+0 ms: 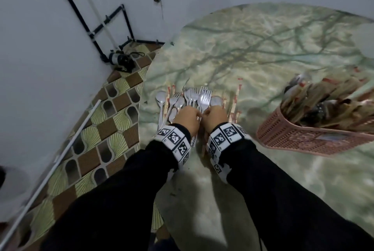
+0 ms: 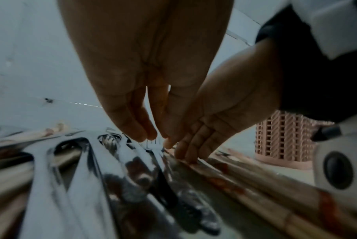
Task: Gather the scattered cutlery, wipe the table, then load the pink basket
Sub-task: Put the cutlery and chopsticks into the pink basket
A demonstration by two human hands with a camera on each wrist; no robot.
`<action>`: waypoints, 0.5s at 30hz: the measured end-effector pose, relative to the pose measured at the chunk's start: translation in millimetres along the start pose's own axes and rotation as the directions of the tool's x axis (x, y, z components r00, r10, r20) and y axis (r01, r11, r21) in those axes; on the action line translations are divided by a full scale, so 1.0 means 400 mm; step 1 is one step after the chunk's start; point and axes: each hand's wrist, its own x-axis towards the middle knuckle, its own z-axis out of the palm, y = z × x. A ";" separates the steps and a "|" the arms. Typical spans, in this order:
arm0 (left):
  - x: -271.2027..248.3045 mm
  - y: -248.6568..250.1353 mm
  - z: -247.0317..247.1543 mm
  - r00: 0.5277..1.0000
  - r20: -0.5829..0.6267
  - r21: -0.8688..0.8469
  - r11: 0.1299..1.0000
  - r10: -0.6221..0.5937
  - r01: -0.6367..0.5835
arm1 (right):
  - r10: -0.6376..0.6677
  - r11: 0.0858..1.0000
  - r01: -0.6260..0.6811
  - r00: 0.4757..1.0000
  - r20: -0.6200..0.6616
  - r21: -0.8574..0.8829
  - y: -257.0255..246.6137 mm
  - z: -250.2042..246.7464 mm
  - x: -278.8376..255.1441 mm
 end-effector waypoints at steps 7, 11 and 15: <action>0.057 -0.030 0.020 1.000 0.012 0.098 0.995 0.002 -0.003 | 0.020 0.989 -0.028 0.998 -0.053 -0.146 -0.026 -0.006 0.036; 0.067 -0.042 0.048 1.000 0.005 0.154 0.988 0.003 -0.004 | 0.096 0.995 -0.094 0.991 -0.094 0.022 -0.009 -0.005 0.034; 0.071 -0.034 0.055 1.000 0.013 0.176 0.984 -0.018 0.016 | 0.098 0.995 -0.100 0.993 -0.072 -0.019 0.007 -0.001 0.045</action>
